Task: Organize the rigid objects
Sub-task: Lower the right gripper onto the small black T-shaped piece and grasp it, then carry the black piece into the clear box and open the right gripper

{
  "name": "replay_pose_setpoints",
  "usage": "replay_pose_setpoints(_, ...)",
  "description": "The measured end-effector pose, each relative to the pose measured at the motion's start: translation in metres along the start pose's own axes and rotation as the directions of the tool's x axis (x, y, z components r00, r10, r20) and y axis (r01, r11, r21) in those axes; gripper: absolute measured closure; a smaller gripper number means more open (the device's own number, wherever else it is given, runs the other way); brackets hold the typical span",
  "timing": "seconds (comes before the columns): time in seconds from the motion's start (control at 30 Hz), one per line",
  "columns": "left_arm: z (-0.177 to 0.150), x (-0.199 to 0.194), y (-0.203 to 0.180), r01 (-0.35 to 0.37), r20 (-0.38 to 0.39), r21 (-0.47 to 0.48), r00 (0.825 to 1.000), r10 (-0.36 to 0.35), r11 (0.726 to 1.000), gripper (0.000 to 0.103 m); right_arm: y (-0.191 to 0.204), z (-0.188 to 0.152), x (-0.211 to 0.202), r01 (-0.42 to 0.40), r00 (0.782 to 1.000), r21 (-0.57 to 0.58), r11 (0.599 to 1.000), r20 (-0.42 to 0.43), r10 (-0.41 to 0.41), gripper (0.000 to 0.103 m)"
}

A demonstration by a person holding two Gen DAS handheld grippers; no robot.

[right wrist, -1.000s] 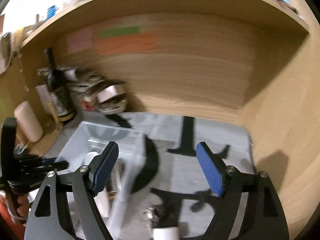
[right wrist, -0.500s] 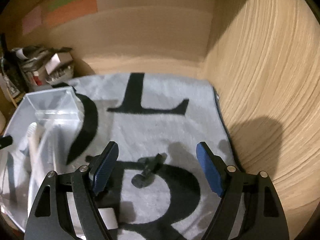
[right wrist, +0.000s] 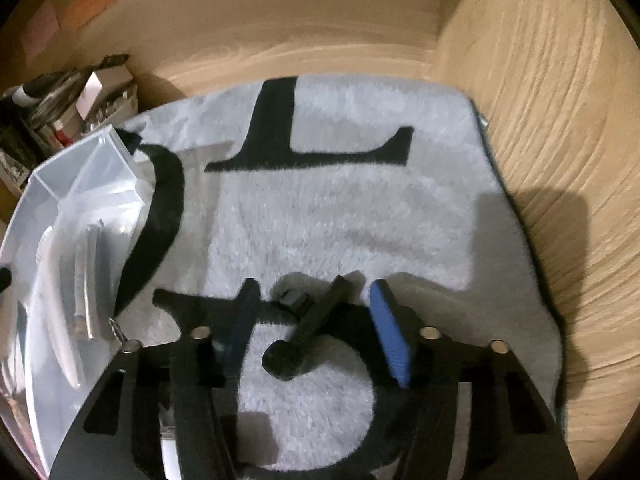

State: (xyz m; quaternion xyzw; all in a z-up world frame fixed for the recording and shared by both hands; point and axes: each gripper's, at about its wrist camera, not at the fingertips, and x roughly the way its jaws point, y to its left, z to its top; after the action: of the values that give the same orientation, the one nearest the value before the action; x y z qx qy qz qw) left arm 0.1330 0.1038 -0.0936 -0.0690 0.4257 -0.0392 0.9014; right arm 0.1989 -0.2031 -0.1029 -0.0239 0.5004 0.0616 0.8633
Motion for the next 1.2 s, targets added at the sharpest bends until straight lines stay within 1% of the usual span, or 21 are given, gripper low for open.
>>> replay_pose_setpoints(0.03, 0.0, 0.0, 0.0, -0.001, 0.0, 0.001, 1.0, 0.001, 1.0, 0.087, 0.001, 0.0, 0.003, -0.004, 1.0, -0.004, 1.0, -0.007, 0.004, 0.065)
replay_pose_setpoints(0.1, 0.0, 0.0, 0.0, -0.002, 0.0, 0.002, 1.0, 0.002, 1.0, 0.087, 0.003, -0.001, 0.004, 0.01, 1.0, -0.018, 1.0, 0.001, -0.01, 0.069)
replay_pose_setpoints(0.17, 0.0, 0.0, 0.001, -0.003, 0.0, 0.001, 1.0, 0.003, 1.0, 0.088, 0.004, -0.002, 0.001, 0.0, 1.0, -0.026, 1.0, 0.01, 0.001, 0.076)
replay_pose_setpoints(0.53, -0.001, 0.0, 0.002, -0.001, 0.0, 0.0, 1.0, 0.001, 1.0, 0.088, 0.014, 0.002, -0.018, 0.002, 0.997, -0.055, 0.998, 0.079, 0.002, 0.076)
replay_pose_setpoints(0.77, -0.001, 0.0, 0.0, -0.002, 0.001, -0.002, 1.0, 0.002, 1.0, 0.088, 0.032, 0.012, -0.046, 0.006, 0.987, -0.101, 0.995, 0.163, 0.011, 0.076)
replay_pose_setpoints(1.0, -0.001, 0.0, 0.0, 0.001, 0.001, -0.004, 1.0, -0.001, 1.0, 0.088, 0.062, 0.022, -0.072, -0.014, 0.969, -0.18, 0.984, 0.241, 0.058, 0.076)
replay_pose_setpoints(1.2, -0.001, 0.0, -0.002, 0.001, 0.001, -0.003, 1.0, -0.001, 1.0, 0.088, 0.087, 0.025, -0.083, -0.046, 0.955, -0.246, 0.968, 0.273, 0.115, 0.076)
